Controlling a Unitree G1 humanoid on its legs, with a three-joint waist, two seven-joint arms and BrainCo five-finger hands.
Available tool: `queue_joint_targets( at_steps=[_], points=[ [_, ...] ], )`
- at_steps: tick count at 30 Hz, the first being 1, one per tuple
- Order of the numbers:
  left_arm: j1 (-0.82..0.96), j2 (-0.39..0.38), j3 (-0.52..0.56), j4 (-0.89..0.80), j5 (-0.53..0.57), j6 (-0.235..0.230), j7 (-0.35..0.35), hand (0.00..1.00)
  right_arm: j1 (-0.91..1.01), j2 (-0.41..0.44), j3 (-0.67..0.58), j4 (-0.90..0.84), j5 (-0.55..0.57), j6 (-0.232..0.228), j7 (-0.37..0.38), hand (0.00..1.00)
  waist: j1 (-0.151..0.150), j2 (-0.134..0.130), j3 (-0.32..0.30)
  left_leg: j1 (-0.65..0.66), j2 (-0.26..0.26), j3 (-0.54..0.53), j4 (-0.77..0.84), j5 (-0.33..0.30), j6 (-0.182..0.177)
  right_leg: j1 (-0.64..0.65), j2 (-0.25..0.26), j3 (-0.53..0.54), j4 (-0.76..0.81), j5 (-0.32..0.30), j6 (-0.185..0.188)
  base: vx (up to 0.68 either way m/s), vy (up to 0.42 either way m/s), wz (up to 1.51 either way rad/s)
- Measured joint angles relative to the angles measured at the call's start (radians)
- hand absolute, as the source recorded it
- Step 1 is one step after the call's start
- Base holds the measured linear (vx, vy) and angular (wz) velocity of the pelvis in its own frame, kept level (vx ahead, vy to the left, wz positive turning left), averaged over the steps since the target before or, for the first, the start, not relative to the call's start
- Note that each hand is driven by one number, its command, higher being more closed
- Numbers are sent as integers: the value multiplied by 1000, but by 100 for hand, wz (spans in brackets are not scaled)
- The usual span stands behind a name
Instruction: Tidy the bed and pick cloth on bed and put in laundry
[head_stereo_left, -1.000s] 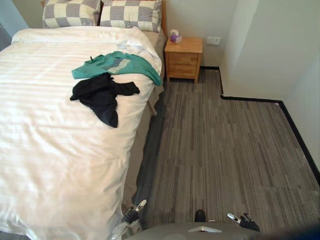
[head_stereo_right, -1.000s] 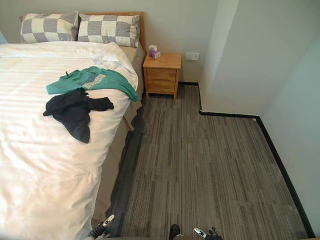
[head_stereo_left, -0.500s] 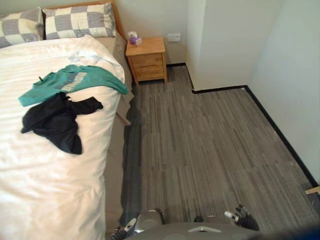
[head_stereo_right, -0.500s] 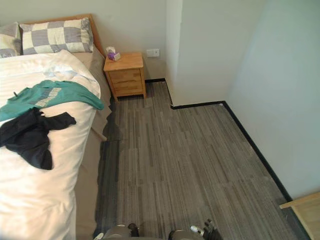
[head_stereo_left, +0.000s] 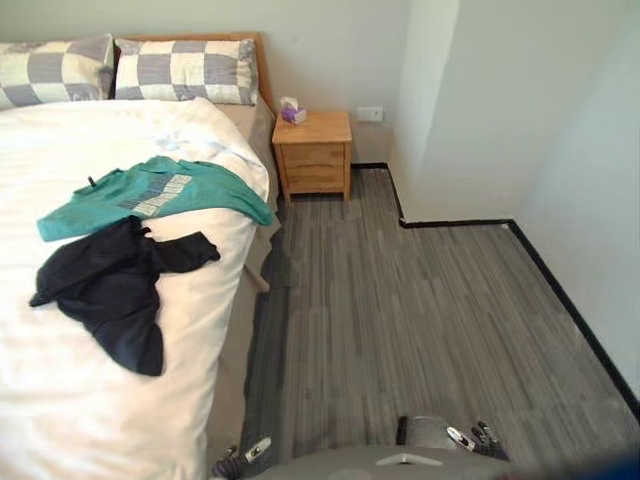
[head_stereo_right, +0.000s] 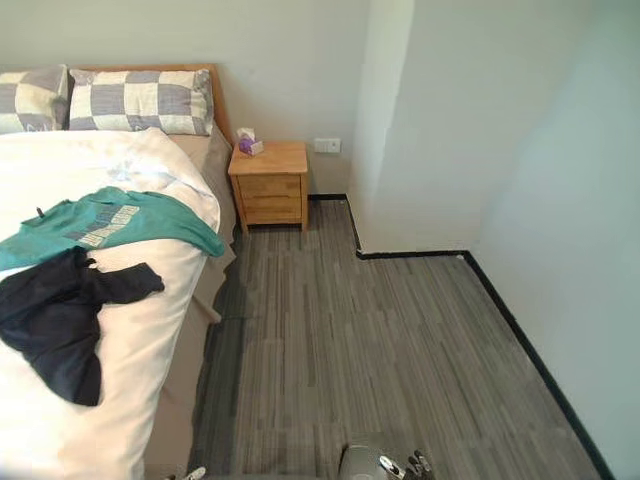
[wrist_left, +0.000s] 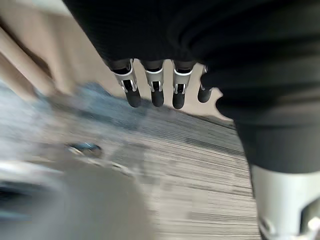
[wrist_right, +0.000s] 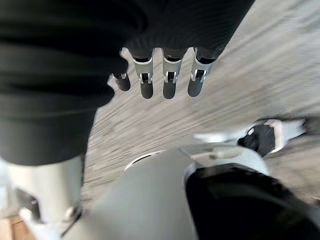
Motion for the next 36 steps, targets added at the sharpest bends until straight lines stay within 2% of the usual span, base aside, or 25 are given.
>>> queue_joint_targets(
  at_steps=[2,3,4,5,8,9,10,11,12,13,15,16,17,18,19,20,21,23,24,25,28,31,32,33,36],
  points=[
    [-31,-19,8,-2,1,-4,6,0,-1,3,2,-6,18,-2,4,0,-5,-1,5,30,21,-24,-28,-18,-20,11,35,-31,-319,88,2,511,-199,67],
    [-40,-48,20,-8,1,-9,14,0,-1,8,11,-5,32,-2,9,0,-4,-6,15,67,28,-31,-46,-36,-43,26,58,-14,-506,175,7,861,-302,45],
    [-39,-71,42,2,3,-12,18,0,1,-2,8,-5,37,-3,7,0,-10,22,31,116,58,-36,-50,-42,-59,57,84,-1,-488,302,-32,880,-289,38],
    [-50,-81,42,11,6,-17,18,0,-5,-8,5,-5,37,-4,5,0,-9,38,43,128,69,-33,-44,-22,-66,49,89,-4,-428,264,-70,863,-283,37],
    [-57,-107,36,10,34,-30,21,0,-10,-10,-2,-6,38,-13,-13,0,-17,43,58,171,69,-60,42,140,-81,12,21,-41,-96,63,-97,580,-294,32],
    [-29,-110,43,3,45,-33,23,0,-2,-21,12,-12,37,-11,-15,0,-14,60,34,130,86,-77,180,171,-92,38,34,-57,-105,10,-86,594,-371,25],
    [-19,-113,57,-7,44,-36,24,0,0,-23,25,-13,37,-10,-16,0,-11,53,25,91,91,-90,293,195,-96,79,38,-62,-128,-53,-106,604,-324,-11],
    [-25,-134,85,-11,46,-39,29,0,-3,-53,29,-20,36,-10,-20,0,-6,92,33,-5,141,-120,536,321,-127,145,83,-61,-160,-84,-119,643,-200,-25],
    [-21,-154,112,-13,47,-49,29,0,-17,-71,36,-22,36,-11,-24,0,-2,123,40,-126,182,-142,777,370,-138,212,118,-57,-199,-112,-139,645,-141,-28],
    [-21,-159,123,-22,46,-58,28,0,-23,-75,38,-22,35,-10,-25,0,-3,130,50,-187,199,-142,885,337,-127,251,131,-54,-221,-122,-142,613,-95,-18],
    [-14,-145,132,-79,58,-92,20,0,-37,-75,65,-12,9,-3,-36,0,26,101,75,-385,193,-121,1076,219,-98,423,128,-44,-323,-156,-132,609,-100,-21],
    [-9,-136,128,-94,60,-99,18,0,-37,-76,74,-10,-6,-1,-37,0,36,89,72,-433,182,-111,1067,197,-95,465,122,-41,-355,-158,-125,539,-62,-37],
    [-2,-129,123,-124,60,-118,14,0,-49,-75,102,-11,-6,-1,-33,0,54,66,71,-514,161,-63,996,158,-86,527,103,-31,-407,-151,-90,700,-9,-50],
    [-5,-125,123,-141,60,-135,11,0,-74,-66,103,-11,-6,-1,-22,0,72,51,73,-570,139,13,848,126,-60,575,81,-19,-452,-151,-73,627,30,-57],
    [-9,-126,120,-146,62,-136,10,0,-83,-61,104,-12,-6,-2,-16,0,80,45,72,-585,121,55,739,125,-48,599,66,-20,-469,-153,-52,795,70,-55],
    [-12,-127,115,-148,67,-137,9,0,-99,-50,107,-15,-6,-1,1,0,85,40,73,-580,85,157,474,173,-18,649,45,-22,-502,-161,-16,704,124,-33],
    [-8,-130,108,-147,86,-135,4,0,-102,-38,110,-28,-5,-1,15,0,88,52,66,-571,52,236,249,339,123,695,49,-26,-514,-182,25,728,135,-9],
    [-30,-111,110,-151,105,-136,-3,0,-121,1,135,-21,-1,18,27,0,79,-11,50,-543,-17,253,242,332,173,736,-13,-49,-513,-154,71,665,128,62],
    [-37,-115,108,-149,141,-131,-2,0,-144,13,179,-20,7,50,36,0,80,-11,48,-545,-19,253,270,301,191,742,-7,-37,-513,-62,58,709,163,70],
    [-36,-115,108,-147,141,-128,-1,0,-153,17,189,-21,11,59,39,0,85,-11,45,-543,-19,256,277,291,197,745,-5,-27,-520,-26,56,784,240,39],
    [-34,-86,62,-121,138,-100,38,0,-195,11,181,-8,20,122,33,0,111,-14,13,-477,-52,246,249,250,194,769,-12,39,-508,177,78,557,176,16],
    [-34,-58,-29,-74,135,-82,57,0,-203,-15,157,40,14,147,12,0,89,-2,-12,-317,-114,187,97,195,156,639,-55,51,-119,298,85,392,71,35],
    [-44,-38,-53,-59,123,-80,56,0,-207,-16,159,56,-2,149,2,0,83,-24,-5,-258,-150,170,73,178,159,555,-102,49,112,247,80,503,16,53],
    [-50,-20,-80,-39,102,-66,57,0,-204,-23,158,62,-11,151,-8,0,71,-20,5,-193,-160,147,50,171,164,497,-119,27,247,159,64,390,-5,52],
    [-55,-13,-137,-19,44,-38,56,0,-205,-42,157,64,-17,150,-22,0,44,27,13,-75,-127,78,-18,161,145,385,-95,-73,230,-20,29,327,-44,51]
  ],
)
